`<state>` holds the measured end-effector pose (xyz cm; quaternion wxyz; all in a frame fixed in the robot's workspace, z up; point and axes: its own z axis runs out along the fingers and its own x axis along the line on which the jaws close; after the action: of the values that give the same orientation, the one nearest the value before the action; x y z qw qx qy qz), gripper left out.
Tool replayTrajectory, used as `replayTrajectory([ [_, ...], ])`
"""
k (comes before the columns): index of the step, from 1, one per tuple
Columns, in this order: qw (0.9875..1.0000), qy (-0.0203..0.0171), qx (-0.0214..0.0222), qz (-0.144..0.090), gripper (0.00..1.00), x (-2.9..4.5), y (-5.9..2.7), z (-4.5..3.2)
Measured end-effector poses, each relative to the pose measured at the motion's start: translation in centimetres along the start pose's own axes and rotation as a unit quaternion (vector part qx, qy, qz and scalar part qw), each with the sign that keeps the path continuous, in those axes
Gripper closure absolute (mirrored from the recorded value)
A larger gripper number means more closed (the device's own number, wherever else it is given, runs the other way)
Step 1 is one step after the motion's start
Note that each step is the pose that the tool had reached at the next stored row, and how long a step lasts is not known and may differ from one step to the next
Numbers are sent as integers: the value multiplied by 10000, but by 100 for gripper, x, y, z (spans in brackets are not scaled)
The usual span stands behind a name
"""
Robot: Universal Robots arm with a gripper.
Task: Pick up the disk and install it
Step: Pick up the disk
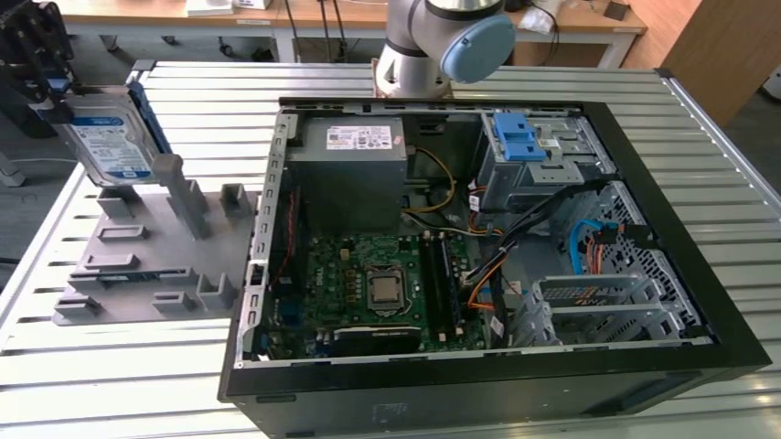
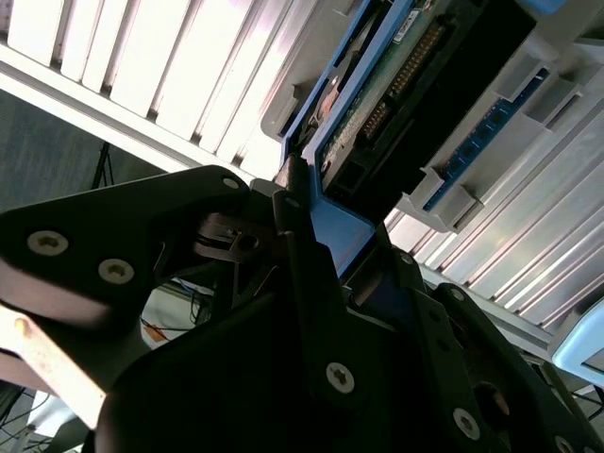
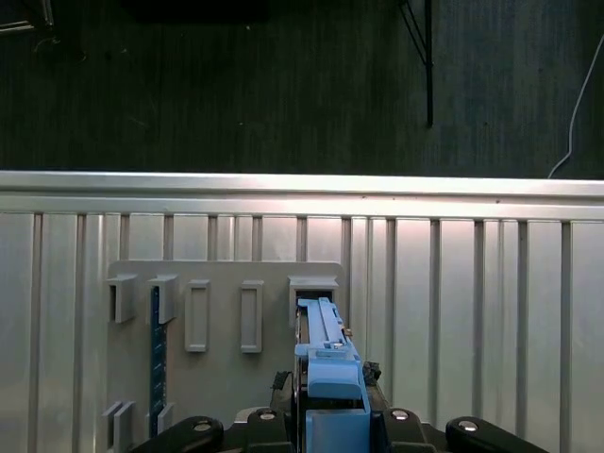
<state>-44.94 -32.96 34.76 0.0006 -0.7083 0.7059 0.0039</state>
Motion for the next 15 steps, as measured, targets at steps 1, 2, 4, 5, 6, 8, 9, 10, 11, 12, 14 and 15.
replayTrajectory([
  [1, 10000, -1, 2, 0, 64, 0, 0, 0],
  [2, 10000, -1, 1, 0, 64, 0, 0, -2],
  [4, 10000, 0, -1, 0, 64, 0, 0, -12],
  [5, 10000, 0, 0, 0, 64, 0, 0, -17],
  [6, 10000, 0, 0, 0, 64, 0, 0, -22],
  [8, 10000, 0, -1, 0, 64, 0, 0, -38],
  [9, 10000, 0, 0, 0, 64, 0, 0, -46],
  [10, 10000, 0, -1, 0, 64, 0, 0, -55],
  [11, 10000, 0, 0, 0, 64, -1, 0, -63],
  [12, 10000, 0, 0, 0, 64, -1, 0, -72],
  [14, 10000, 0, 0, 0, 64, -1, 0, -89],
  [15, 10000, 0, 1, 0, 64, -1, 0, -95],
])
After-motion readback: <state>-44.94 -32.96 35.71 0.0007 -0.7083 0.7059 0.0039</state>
